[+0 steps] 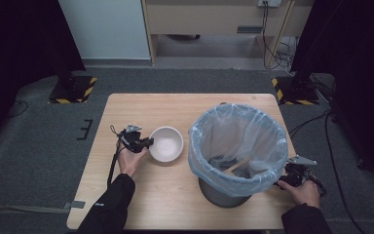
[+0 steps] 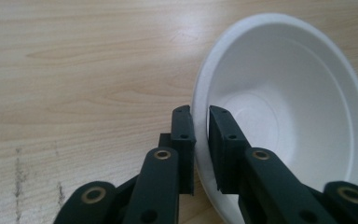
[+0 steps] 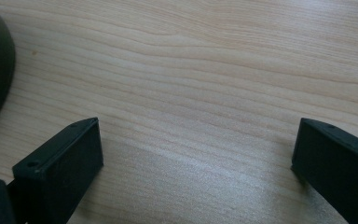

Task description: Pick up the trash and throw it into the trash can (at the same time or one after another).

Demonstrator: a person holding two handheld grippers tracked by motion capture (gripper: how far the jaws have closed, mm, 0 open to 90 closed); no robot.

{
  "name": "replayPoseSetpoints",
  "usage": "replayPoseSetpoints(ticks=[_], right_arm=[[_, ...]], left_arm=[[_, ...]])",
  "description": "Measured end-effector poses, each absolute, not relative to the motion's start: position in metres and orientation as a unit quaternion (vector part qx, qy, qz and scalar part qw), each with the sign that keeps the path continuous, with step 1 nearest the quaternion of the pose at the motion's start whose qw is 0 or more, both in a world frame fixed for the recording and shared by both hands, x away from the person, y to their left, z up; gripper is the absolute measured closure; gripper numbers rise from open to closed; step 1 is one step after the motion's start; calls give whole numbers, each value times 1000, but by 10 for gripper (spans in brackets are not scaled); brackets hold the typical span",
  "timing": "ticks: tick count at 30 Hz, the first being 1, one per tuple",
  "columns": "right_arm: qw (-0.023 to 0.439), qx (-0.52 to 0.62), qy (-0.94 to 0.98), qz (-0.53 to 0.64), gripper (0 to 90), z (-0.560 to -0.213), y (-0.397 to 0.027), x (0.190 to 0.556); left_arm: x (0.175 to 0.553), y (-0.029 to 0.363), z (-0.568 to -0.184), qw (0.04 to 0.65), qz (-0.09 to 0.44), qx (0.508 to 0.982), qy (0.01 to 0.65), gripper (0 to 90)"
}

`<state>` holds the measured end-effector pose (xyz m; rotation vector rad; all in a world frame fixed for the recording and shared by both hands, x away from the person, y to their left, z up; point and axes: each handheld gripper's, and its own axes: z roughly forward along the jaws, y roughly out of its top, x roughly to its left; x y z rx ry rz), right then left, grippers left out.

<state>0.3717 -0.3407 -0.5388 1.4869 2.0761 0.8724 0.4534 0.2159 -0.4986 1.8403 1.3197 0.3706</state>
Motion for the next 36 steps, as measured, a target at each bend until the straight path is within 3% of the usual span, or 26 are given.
replayPoseSetpoints(ticks=[10,36], right_arm=[[220,538,751,315,19,-539,-341,372],[220,534,753,315,19,-539,-341,372]], left_arm=[[447,215,-475,428,176,732,501,838],[417,229,-391,523,263,675,449,839]])
